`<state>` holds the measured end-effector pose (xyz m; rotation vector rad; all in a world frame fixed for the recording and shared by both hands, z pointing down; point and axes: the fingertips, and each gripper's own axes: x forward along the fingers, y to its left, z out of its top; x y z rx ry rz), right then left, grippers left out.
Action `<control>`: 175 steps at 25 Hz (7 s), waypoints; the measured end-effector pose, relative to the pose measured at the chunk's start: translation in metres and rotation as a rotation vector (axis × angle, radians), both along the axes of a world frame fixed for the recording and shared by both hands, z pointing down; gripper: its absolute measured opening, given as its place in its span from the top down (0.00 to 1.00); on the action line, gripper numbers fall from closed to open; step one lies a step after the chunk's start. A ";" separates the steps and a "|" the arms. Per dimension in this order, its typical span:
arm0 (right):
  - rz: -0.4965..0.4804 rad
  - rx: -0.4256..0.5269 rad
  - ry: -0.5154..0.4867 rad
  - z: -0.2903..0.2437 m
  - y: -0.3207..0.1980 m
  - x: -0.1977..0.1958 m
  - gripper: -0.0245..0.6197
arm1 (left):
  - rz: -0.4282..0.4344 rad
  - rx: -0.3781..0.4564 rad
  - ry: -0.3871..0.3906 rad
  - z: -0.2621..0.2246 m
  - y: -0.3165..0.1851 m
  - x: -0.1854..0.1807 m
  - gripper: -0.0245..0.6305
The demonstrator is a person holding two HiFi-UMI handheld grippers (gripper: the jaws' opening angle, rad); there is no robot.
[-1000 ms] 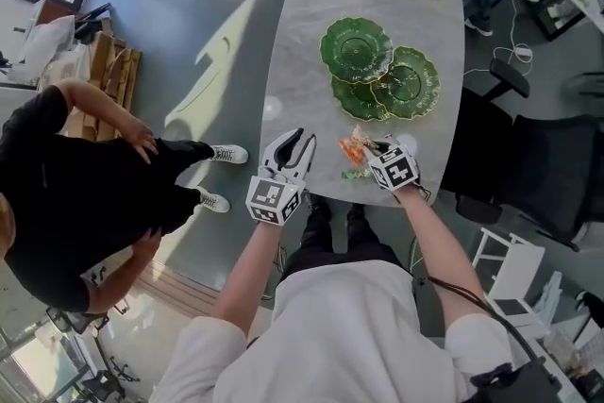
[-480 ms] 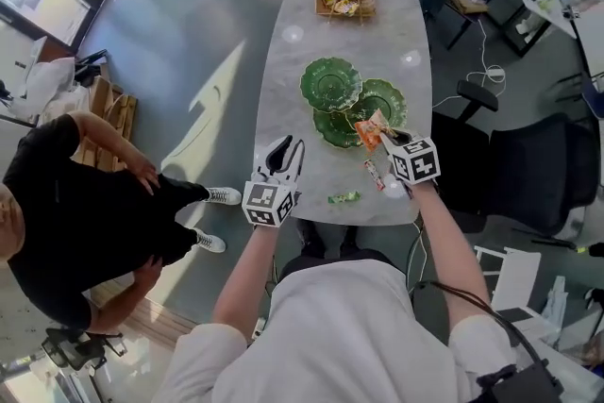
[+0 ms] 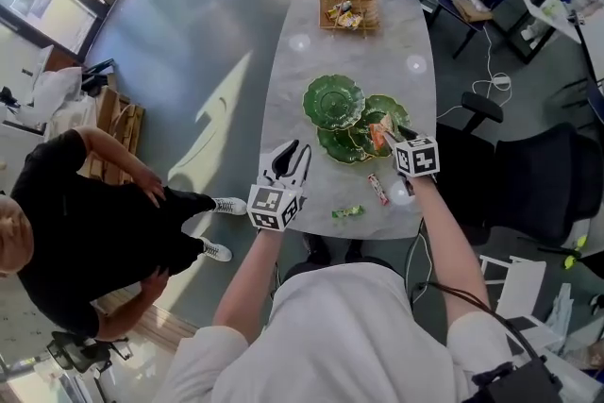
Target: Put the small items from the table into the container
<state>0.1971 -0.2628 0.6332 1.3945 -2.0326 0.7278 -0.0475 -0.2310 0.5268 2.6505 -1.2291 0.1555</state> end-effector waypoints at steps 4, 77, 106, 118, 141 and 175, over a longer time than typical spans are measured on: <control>-0.041 -0.006 0.037 0.005 0.000 -0.008 0.58 | 0.005 -0.006 -0.001 0.005 -0.003 -0.001 0.81; -0.224 0.208 -0.114 -0.042 0.130 -0.083 0.89 | 0.096 0.037 0.060 -0.014 0.068 0.020 0.95; -0.780 -0.367 0.334 0.262 0.216 -0.133 0.71 | -0.035 -0.234 0.055 0.138 0.094 -0.054 0.87; -0.701 -0.339 0.260 0.222 0.200 -0.131 0.85 | -0.025 -0.211 0.053 0.121 0.090 -0.052 0.87; -0.031 0.147 -0.037 -0.032 0.037 -0.027 0.85 | 0.034 -0.030 0.087 -0.006 0.022 0.007 0.87; -0.030 0.381 -0.141 -0.102 0.039 -0.042 0.87 | 0.077 0.008 0.062 -0.020 0.010 0.030 0.87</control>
